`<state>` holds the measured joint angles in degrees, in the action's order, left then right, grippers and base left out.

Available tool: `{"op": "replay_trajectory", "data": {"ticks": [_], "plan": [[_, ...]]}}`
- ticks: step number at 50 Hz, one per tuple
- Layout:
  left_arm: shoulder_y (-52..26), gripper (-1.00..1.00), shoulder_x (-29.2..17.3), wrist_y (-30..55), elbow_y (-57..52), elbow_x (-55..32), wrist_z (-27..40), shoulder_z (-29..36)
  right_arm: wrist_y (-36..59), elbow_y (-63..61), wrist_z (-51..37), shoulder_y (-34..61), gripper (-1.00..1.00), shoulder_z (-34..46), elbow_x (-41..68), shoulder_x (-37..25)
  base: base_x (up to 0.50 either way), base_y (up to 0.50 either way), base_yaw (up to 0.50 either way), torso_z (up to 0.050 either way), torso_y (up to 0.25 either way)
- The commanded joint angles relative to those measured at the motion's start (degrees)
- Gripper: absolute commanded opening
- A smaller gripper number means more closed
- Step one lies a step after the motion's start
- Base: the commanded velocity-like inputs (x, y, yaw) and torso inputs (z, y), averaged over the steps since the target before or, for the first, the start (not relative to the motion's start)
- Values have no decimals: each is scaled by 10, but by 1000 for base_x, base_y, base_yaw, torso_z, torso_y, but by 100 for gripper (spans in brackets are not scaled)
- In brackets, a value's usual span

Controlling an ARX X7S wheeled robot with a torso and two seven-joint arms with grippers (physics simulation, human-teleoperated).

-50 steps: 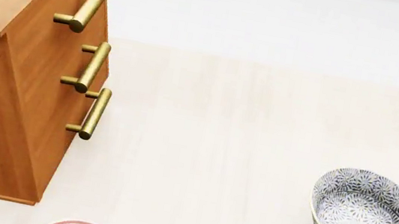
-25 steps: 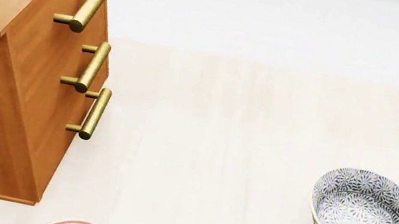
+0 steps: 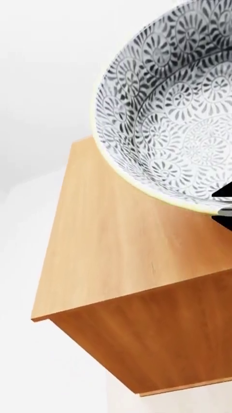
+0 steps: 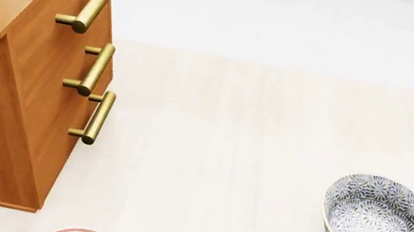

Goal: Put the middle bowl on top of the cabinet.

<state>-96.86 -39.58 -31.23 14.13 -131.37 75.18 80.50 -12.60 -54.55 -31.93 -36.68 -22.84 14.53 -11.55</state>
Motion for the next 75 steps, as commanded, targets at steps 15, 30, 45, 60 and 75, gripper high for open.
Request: {"op": "replay_trajectory", "data": {"ticks": [15, 30, 45, 60, 75], "plan": [[22, -100, 8, 22, 46, 21, -18, 24, -8, -2, -4, -7, 100, -1, 0, -2, 0, 0, 0, 0, 0], [4, 100, -12, 13, 8, 55, 3, 30, -10, -4, -6, -11, 100, -3, 1, -4, 0, 0, 0, 0, 0], [-62, 100, -35, 20, -64, 131, 56, 48, -19, -2, -8, -19, 100, -7, 6, -6, 0, 0, 0, 0, 0], [-149, 100, -80, 48, -184, 228, 139, 76, -21, -3, -11, -22, 100, -7, 7, -8, 0, 0, 0, 0, 0], [-198, 100, -112, 98, -326, 342, 138, 117, -18, -4, -14, -19, 100, -3, 2, -11, 0, 0, 0, 0, 0]]}}
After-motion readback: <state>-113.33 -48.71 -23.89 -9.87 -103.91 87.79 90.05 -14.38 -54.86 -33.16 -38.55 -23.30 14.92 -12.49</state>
